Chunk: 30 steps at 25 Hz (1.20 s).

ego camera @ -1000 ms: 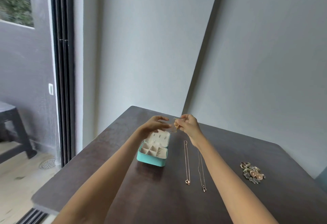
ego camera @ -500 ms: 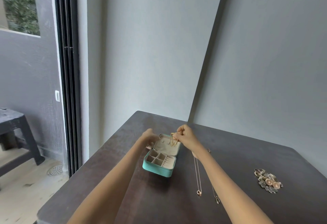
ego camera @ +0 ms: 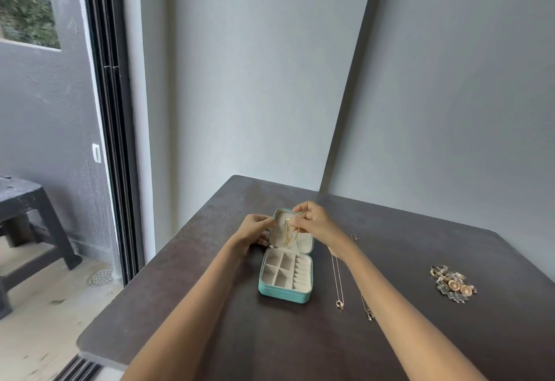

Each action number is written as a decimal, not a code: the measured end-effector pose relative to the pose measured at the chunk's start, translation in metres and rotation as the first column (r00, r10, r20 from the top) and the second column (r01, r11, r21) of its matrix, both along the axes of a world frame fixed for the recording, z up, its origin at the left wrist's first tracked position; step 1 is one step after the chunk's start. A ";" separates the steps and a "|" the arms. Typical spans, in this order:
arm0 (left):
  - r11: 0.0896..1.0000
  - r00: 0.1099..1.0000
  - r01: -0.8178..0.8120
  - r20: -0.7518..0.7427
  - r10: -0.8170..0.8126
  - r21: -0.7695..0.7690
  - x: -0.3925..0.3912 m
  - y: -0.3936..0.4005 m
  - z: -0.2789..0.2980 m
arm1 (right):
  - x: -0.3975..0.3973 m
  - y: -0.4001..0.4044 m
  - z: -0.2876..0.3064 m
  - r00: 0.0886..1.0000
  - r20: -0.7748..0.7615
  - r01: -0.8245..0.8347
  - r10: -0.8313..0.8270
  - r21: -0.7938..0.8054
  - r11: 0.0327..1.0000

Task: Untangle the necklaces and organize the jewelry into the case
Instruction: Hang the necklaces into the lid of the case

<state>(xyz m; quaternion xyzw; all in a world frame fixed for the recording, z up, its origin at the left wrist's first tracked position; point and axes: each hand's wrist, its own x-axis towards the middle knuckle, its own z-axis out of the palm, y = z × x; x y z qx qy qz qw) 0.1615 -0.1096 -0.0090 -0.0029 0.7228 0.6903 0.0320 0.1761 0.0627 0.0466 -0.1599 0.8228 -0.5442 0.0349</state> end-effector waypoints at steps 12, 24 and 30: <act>0.987 0.976 -0.088 -0.187 0.113 0.135 0.012 0.003 -0.014 | -0.012 -0.031 -0.014 0.925 -0.364 0.253 -0.106 0.383 0.888; 0.992 0.971 -0.051 -0.225 0.077 0.117 0.010 0.004 -0.017 | -0.026 -0.034 -0.024 0.741 -0.671 0.505 -0.013 0.545 0.670; 0.995 0.969 -0.029 -0.243 0.051 0.096 0.008 0.003 -0.018 | -0.025 -0.029 -0.021 0.695 -0.714 0.494 0.084 0.559 0.666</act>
